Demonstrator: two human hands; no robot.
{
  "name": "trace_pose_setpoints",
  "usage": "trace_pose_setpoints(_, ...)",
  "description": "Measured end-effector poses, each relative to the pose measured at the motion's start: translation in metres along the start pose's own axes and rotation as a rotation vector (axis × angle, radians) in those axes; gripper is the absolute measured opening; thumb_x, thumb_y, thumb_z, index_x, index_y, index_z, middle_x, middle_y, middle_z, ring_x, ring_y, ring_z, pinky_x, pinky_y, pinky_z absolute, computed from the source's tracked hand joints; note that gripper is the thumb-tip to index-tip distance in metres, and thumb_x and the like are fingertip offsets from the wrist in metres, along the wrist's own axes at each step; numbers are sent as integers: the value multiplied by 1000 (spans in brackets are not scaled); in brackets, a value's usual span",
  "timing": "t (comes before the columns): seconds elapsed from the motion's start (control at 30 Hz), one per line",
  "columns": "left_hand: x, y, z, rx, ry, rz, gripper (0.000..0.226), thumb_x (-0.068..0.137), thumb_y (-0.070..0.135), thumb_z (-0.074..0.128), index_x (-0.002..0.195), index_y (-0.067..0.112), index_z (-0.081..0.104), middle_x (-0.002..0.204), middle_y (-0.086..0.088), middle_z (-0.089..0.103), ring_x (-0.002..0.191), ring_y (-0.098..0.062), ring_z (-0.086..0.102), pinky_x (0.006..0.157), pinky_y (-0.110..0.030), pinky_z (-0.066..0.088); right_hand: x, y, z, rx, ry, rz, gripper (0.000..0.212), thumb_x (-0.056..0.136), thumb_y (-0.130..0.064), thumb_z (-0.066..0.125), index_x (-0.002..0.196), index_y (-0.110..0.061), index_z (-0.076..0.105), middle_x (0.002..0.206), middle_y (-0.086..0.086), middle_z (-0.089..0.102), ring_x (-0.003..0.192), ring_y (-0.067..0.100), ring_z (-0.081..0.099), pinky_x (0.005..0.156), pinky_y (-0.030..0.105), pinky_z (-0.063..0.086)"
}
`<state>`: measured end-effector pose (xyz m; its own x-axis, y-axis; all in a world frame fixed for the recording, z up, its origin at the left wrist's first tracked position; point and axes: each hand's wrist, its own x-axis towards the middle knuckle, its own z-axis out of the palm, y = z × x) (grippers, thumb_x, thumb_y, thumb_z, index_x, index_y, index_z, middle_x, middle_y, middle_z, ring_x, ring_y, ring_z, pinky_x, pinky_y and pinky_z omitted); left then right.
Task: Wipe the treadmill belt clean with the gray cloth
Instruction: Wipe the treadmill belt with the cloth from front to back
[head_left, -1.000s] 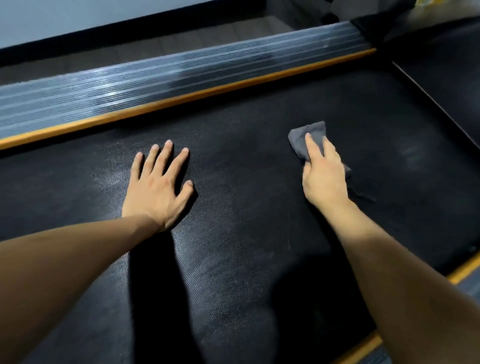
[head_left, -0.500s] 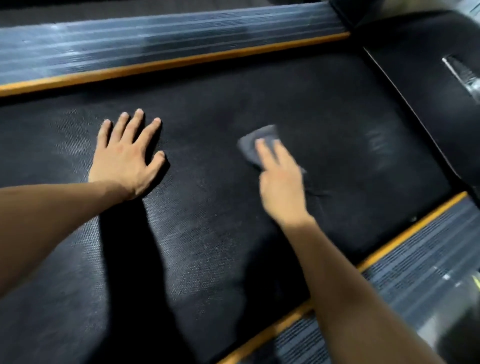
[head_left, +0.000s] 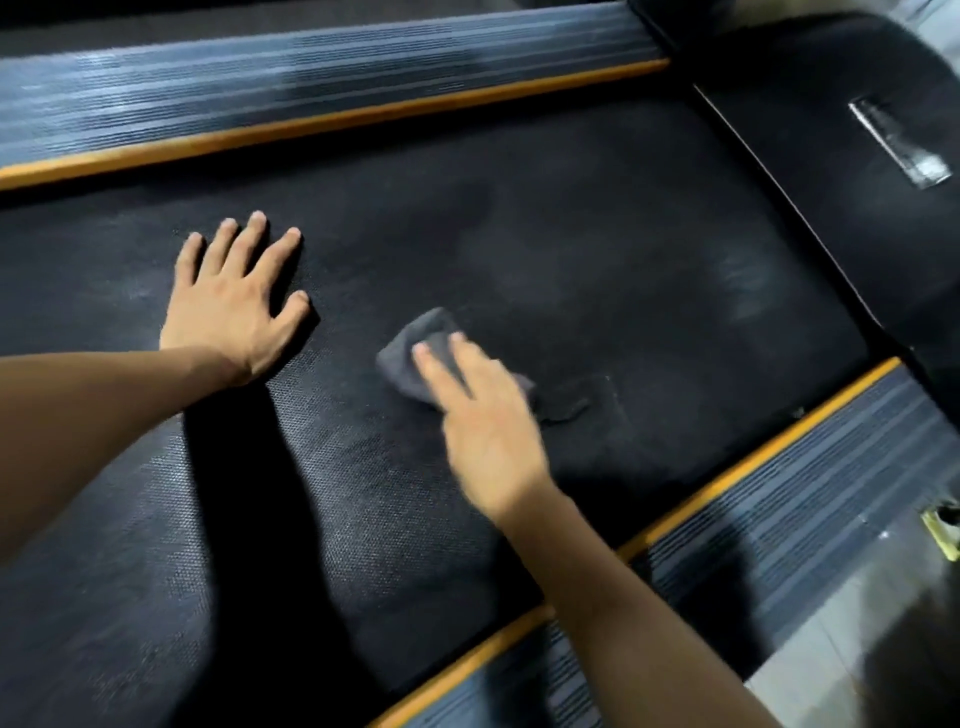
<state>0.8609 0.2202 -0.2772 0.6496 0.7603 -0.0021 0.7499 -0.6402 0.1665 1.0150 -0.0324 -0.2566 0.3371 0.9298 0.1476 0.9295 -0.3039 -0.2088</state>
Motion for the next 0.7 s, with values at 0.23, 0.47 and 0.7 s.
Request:
trace_pose_setpoints(0.23,0,4,-2,-9,4,6,70,92,59,28,158,35,23,170,-7,17,156,-29,12,127,-49,3,-4,140,-31,-39,-6,339,62,98,-10,47,155,-16,25,160,21,20,143,42,28,116,52,28)
trace_pose_setpoints(0.47,0,7,0,3,40,0,69,92,59,28,157,35,25,168,-10,20,155,-32,16,126,-54,7,3,142,-22,-97,66,344,63,95,-13,48,154,-19,28,157,19,27,132,41,37,109,51,35)
trace_pose_setpoints(0.7,-33,39,-8,60,135,-93,52,96,41,35,142,17,41,159,-21,28,137,-49,35,113,-69,22,-3,129,-15,-53,106,406,58,92,-16,49,149,-11,40,152,26,36,134,44,41,109,50,36)
